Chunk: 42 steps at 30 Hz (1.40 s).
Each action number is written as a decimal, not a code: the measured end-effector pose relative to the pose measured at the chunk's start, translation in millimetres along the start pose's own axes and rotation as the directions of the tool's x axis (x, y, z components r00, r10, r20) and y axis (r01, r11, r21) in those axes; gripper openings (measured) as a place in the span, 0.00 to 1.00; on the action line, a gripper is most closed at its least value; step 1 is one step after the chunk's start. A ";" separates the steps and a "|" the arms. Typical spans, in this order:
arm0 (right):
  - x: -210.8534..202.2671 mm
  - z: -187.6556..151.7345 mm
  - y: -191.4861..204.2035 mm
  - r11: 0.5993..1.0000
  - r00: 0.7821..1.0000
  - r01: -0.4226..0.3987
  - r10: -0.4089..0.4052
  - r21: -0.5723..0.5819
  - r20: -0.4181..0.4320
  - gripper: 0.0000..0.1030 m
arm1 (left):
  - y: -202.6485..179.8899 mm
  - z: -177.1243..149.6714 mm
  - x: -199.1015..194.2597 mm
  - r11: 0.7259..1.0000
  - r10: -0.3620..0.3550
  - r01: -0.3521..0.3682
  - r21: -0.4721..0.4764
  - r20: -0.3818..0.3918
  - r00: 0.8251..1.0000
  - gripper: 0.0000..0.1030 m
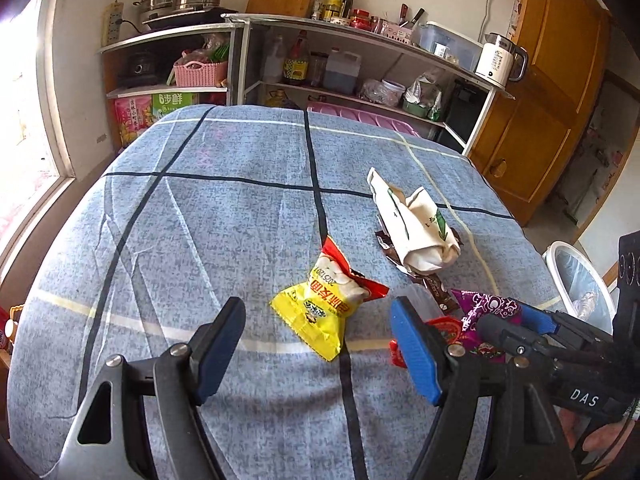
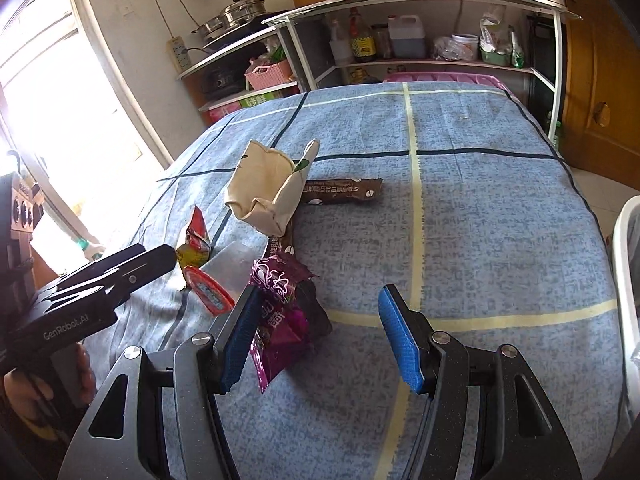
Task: Collect trash
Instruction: 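Grasp the purple snack bag with the right gripper while the left gripper grasps the yellow snack bag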
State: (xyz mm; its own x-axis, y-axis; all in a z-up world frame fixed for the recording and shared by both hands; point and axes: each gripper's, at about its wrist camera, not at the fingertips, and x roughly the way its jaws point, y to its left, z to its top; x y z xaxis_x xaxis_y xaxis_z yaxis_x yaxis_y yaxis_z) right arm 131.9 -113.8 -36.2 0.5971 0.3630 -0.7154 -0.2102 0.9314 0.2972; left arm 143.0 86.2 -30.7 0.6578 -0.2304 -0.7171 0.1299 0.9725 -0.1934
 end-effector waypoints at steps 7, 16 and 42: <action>5.4 1.6 6.9 1.000 1.000 0.001 -0.001 -0.003 -0.003 0.57 | 6.6 6.4 15.9 0.998 -0.065 0.065 -0.013 -0.039 0.997 0.74; 2.1 -1.3 12.4 0.999 0.999 -0.044 0.044 -0.022 -0.004 0.32 | 3.2 7.2 25.3 0.999 -0.039 0.039 -0.005 -0.070 0.997 0.74; -32.4 -5.2 -9.3 0.998 0.996 -0.063 0.063 -0.001 0.065 0.14 | -25.0 7.7 5.6 0.996 0.051 -0.049 0.079 -0.026 0.998 0.42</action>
State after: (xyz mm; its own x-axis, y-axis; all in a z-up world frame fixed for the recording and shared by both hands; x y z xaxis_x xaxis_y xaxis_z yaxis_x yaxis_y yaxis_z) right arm 110.5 -134.1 -19.1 0.6314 0.4184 -0.6529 -0.2483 0.9067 0.3409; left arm 149.1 60.9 -24.7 0.6442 -0.1811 -0.7431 0.1556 0.9823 -0.1046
